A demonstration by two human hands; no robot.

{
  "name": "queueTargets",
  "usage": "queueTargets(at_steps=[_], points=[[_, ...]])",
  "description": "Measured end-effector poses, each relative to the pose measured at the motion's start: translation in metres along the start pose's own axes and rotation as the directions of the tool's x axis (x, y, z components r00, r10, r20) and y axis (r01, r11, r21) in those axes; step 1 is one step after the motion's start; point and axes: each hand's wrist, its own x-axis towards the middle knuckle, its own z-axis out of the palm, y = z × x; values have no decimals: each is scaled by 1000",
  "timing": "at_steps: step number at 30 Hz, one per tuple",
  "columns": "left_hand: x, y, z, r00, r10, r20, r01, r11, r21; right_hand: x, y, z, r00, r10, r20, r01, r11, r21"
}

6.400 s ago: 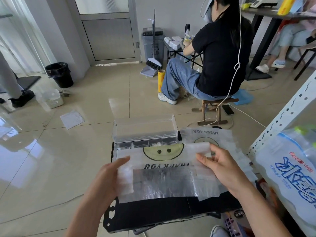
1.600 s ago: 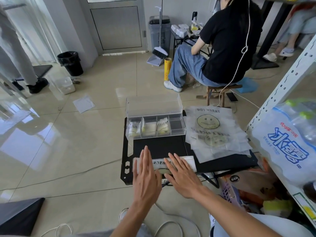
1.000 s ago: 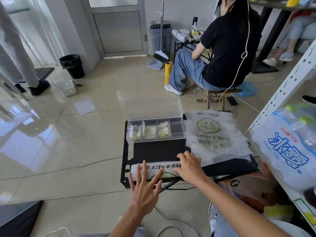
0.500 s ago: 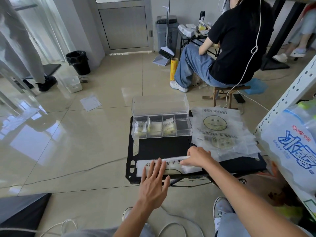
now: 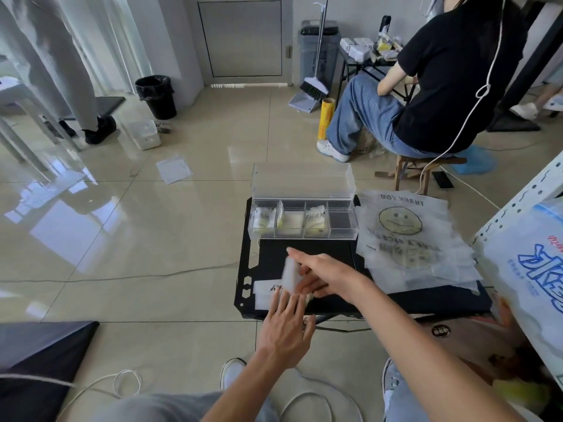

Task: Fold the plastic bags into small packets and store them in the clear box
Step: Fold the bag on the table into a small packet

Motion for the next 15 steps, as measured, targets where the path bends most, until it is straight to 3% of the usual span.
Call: queueTargets(at_steps=[3, 6, 9, 11, 15], points=[[-2, 2, -1, 1000, -22, 12, 22, 999, -37, 13, 6, 31, 986, -130, -100, 101, 962, -253], [-4, 2, -2, 999, -18, 34, 20, 997, -73, 22, 17, 55, 941, -295, -163, 153, 805, -573], [-4, 1, -5, 999, -1, 38, 5, 996, -90, 30, 22, 69, 880, -462, -107, 210, 582, -786], [-2, 0, -5, 998, -7, 64, 13, 996, -87, 32, 23, 76, 838, -544, -35, 270, 470, -840], [1, -8, 9, 995, -24, 99, 32, 996, -84, 33, 24, 85, 851, -518, 89, 354, 441, -825]])
